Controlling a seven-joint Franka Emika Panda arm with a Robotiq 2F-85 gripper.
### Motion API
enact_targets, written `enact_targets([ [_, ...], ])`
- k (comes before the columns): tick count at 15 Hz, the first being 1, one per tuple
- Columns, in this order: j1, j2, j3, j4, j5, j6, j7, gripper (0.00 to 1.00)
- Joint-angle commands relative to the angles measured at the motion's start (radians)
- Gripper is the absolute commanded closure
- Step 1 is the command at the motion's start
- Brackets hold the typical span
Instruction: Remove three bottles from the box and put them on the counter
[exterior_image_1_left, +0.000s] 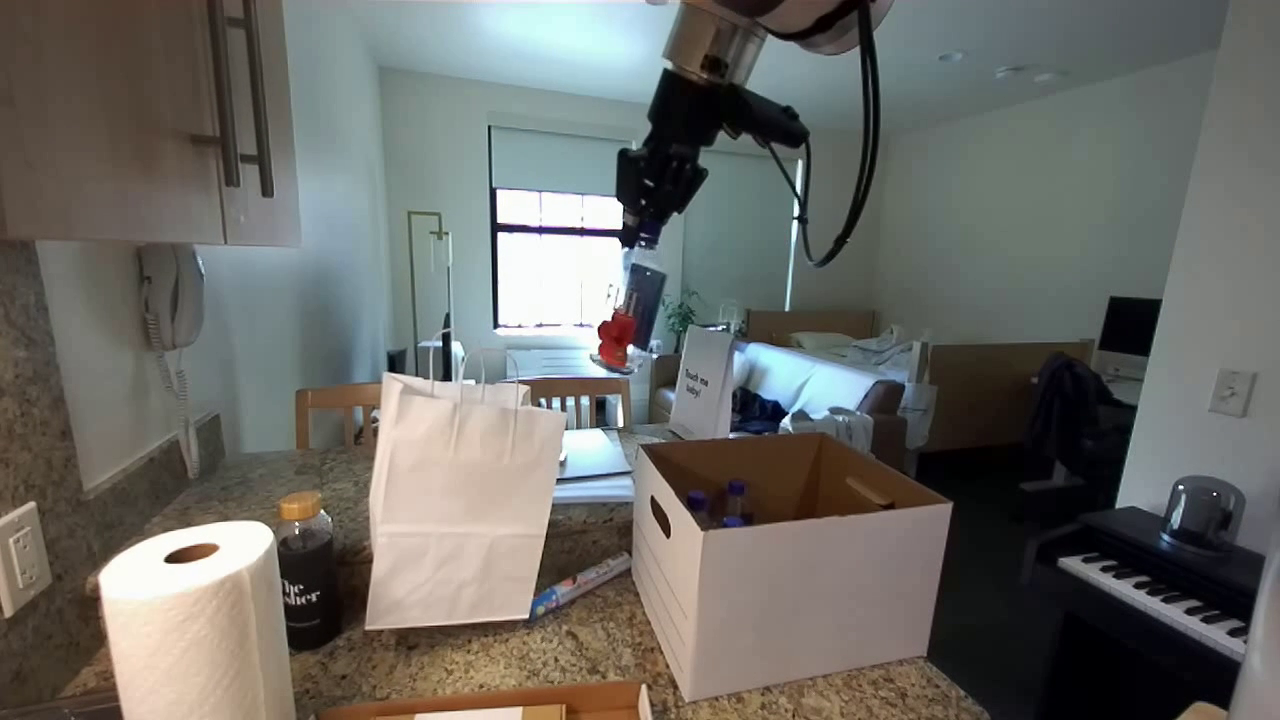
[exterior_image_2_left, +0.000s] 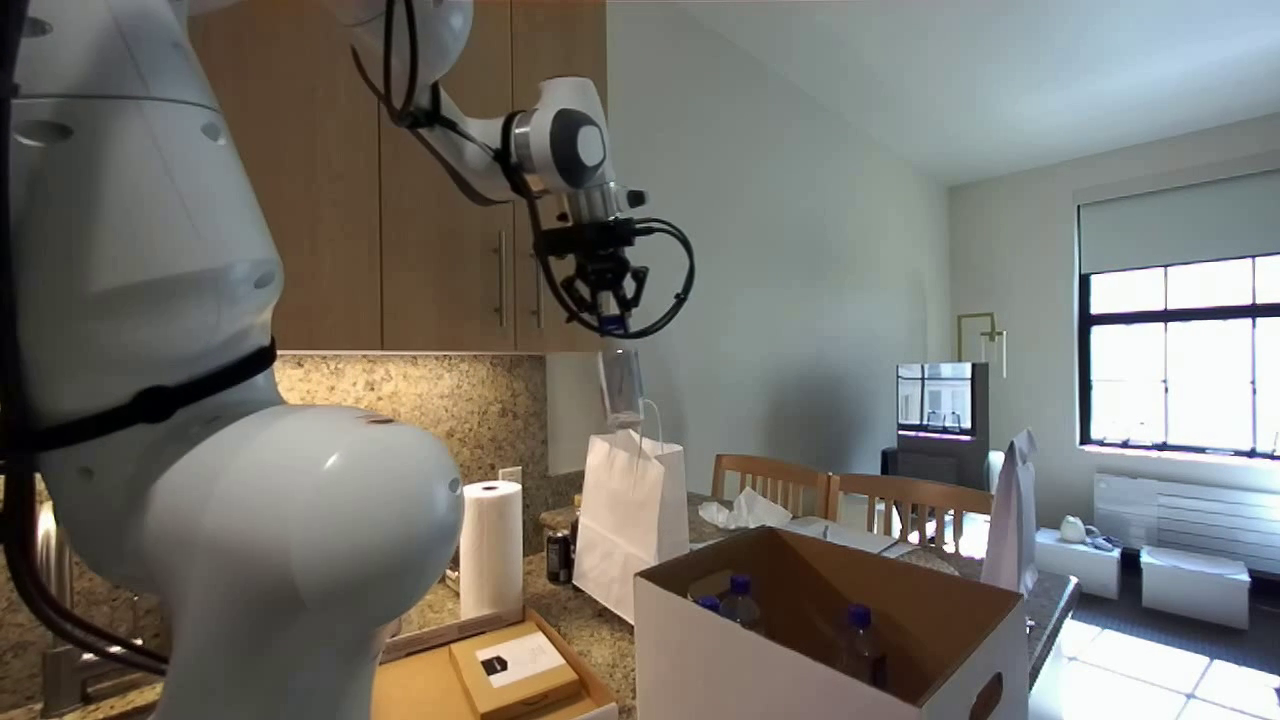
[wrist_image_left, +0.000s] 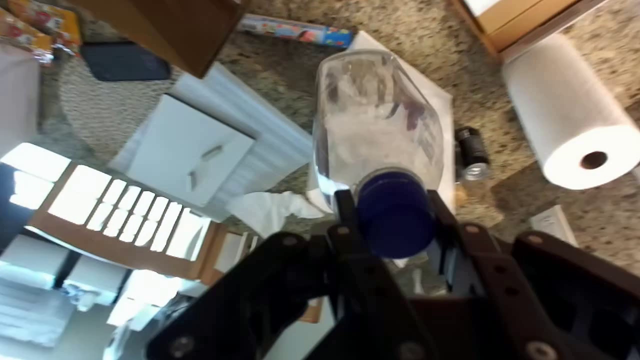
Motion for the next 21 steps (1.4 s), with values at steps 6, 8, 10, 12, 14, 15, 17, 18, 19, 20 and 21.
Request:
enact_targets([
  [6,0.085,0.320,0.000,0.078,0.264,-0.071,-0.226,0.85],
  [8,0.061,0.440,0.008,0.100,0.319,-0.079,-0.255,0.85],
  [10,0.040,0.564,0.038,0.110,0.294,-0.061,-0.196,0.85],
  [12,0.034,0.659,0.061,0.114,0.255,-0.037,-0.168,0.85],
  [14,0.038,0.731,0.083,0.108,0.245,0.015,-0.152,0.86],
  [15,0.040,0.755,0.095,0.103,0.242,0.045,-0.151,0.86],
  [17,0.056,0.783,0.119,0.066,0.219,0.150,-0.146,0.86],
  [18,0.067,0.789,0.130,0.040,0.193,0.221,-0.150,0.86],
  [19,0.074,0.796,0.142,0.020,0.171,0.291,-0.154,0.86],
  [20,0.083,0.803,0.151,-0.003,0.139,0.374,-0.156,0.86],
  [21,0.093,0.812,0.154,-0.019,0.102,0.436,-0.149,0.86],
])
